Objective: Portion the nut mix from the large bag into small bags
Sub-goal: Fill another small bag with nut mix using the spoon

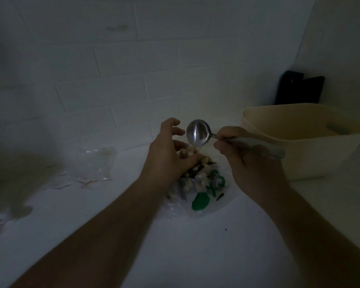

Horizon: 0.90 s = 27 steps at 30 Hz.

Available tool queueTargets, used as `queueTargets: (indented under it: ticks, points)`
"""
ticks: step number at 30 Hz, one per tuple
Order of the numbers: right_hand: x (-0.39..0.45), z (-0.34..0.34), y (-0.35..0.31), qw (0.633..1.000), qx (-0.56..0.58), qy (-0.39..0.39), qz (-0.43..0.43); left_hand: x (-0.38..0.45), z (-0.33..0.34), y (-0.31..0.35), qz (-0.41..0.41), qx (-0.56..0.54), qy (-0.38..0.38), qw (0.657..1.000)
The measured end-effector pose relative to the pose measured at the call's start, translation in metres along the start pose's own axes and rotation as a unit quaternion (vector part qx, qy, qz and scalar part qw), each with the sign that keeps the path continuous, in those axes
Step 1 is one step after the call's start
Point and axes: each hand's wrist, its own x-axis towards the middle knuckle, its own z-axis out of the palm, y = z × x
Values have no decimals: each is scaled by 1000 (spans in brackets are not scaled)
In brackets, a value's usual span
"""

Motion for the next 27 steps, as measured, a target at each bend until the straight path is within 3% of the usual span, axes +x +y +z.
queueTargets:
  ticks: [3, 7, 12, 17, 21, 24, 27]
  points:
    - [0, -1, 5, 1000, -24, 16, -4, 1, -2, -3, -2, 16, -14, 1000]
    - [2, -4, 6, 999, -27, 19, 10, 1, -4, -16, 82, 128, -35, 988]
    - [5, -9, 12, 999, -43, -6, 22, 3, -8, -19, 100, 151, -38, 983]
    - [-1, -7, 10, 981, -170, -11, -95, 9, -21, -9, 186, 195, 31, 962]
    - [-2, -2, 25, 993, -66, -79, -64, 9, -29, 0, 169, 164, 12, 972]
    - [-7, -3, 38, 985, -43, -155, -57, 7, -29, -9, 212, 169, 25, 962]
    - [-8, -1, 37, 987, -42, -149, -35, 9, -31, -16, 216, 136, 48, 966]
